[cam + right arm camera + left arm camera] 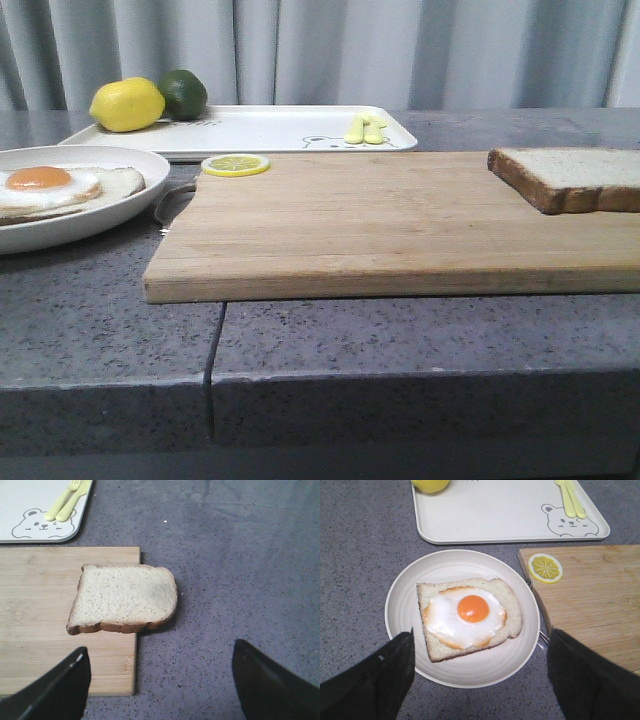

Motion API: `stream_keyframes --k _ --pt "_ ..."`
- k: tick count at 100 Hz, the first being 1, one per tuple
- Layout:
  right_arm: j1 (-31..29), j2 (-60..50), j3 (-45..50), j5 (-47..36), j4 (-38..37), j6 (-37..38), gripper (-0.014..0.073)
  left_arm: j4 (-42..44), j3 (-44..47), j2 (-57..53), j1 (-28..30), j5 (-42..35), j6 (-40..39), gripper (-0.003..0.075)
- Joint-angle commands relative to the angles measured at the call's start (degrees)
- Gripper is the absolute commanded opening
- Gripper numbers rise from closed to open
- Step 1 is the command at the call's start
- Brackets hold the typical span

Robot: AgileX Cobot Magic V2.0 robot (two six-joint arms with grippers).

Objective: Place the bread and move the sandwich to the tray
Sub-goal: 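Lower the right gripper onto the bread slice on the cutting board and grasp it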

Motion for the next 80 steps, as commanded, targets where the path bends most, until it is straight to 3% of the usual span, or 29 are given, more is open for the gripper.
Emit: stream_keyframes --k 1,55,80 --pt "0.2 0.6 -2.1 -3.8 -0.2 0.0 0.0582 -0.8 -2.0 -0.1 -0.3 -3.8 0.0 0.0513" --pt "0.1 0.6 -2.0 -3.9 -0.2 0.0 0.0582 -0.8 -2.0 -0.1 -0.3 -3.8 0.0 0.0513" --pt "-1.2 2.6 -2.0 -5.7 5.8 -3.2 0.0582 -0.8 -2.0 -0.1 -0.3 -3.8 0.0 0.0513"
